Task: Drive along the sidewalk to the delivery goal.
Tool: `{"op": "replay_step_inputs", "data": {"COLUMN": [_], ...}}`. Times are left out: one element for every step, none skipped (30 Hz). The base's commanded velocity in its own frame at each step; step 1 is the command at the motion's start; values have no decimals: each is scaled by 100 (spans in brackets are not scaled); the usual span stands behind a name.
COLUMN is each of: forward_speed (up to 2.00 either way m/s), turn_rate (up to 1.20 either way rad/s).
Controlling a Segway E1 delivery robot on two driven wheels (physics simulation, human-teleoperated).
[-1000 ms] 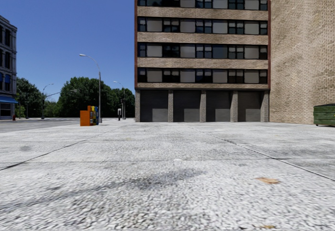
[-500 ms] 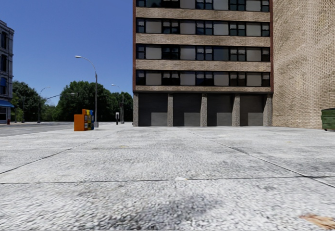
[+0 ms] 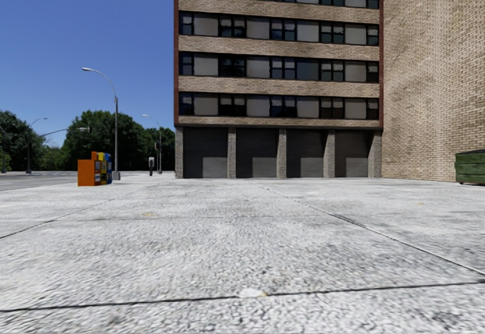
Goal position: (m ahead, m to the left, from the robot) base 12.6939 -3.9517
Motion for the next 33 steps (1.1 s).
{"op": "replay_step_inputs", "data": {"forward_speed": [159,159,159,159,159,159,159,159,160,160,160,160,160,161,161,200,200,200,200,200,200,200,200,200,200,200,200,200,200,200,200,200,200], "turn_rate": [-28,-28,-28,-28,-28,-28,-28,-28,-28,-28,-28,-28,-28,-29,-29,-29,-29,-29,-29,-29,-29,-29,-29,-29,-29,-29,-29,-29,-29,-29,-29,-29,-29]}}
